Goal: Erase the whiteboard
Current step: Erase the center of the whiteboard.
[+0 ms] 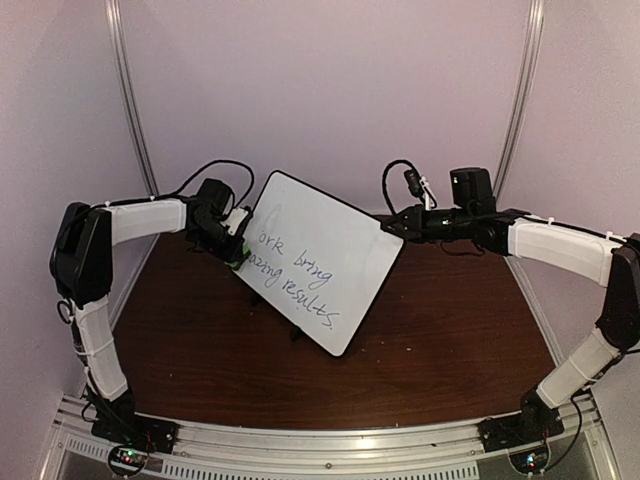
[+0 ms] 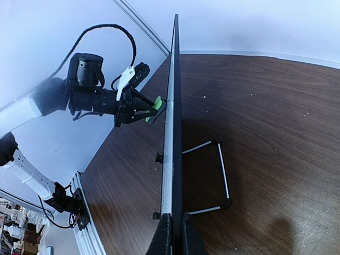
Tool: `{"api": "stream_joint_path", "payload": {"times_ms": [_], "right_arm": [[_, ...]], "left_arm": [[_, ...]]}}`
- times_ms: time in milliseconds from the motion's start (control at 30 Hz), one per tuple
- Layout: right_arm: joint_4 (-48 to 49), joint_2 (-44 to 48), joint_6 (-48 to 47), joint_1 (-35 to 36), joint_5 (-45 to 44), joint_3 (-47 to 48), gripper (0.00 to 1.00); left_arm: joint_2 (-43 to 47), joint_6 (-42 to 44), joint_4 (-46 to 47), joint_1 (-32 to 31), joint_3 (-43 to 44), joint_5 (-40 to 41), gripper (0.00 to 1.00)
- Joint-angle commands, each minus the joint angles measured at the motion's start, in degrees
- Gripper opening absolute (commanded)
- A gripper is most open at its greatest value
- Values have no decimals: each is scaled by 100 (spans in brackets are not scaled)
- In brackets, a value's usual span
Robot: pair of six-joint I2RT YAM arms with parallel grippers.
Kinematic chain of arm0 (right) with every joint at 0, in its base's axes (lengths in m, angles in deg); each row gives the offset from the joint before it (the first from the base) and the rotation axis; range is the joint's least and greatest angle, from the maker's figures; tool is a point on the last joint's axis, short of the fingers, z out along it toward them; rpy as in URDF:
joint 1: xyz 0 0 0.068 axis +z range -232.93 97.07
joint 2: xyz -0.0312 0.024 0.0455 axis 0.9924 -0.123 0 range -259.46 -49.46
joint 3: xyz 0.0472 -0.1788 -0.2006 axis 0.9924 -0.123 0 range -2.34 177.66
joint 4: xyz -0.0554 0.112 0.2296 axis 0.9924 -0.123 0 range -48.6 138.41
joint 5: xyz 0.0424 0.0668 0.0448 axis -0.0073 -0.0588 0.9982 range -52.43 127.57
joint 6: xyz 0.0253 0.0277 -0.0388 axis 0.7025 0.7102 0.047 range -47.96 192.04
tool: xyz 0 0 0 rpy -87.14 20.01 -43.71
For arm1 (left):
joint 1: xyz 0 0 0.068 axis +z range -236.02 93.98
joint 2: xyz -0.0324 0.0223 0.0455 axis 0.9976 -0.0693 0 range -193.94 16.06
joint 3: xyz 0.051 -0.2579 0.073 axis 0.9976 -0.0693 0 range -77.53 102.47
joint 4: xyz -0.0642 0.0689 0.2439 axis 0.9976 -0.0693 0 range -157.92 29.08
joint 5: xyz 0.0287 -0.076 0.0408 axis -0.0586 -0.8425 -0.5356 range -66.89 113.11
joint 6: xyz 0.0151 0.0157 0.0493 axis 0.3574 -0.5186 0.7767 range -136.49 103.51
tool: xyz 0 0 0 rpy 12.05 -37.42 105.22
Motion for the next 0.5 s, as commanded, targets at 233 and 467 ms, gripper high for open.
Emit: {"api": "stream_joint_path", "payload": {"times_ms": [233, 467], "right_arm": [[332, 225, -459, 139, 478, 104, 0], [333, 162, -446, 142, 502, 148, 0]], "left_arm": [[-883, 170, -181, -95, 1882, -421, 9], [-764, 209, -254, -125, 1422, -269, 9]]}}
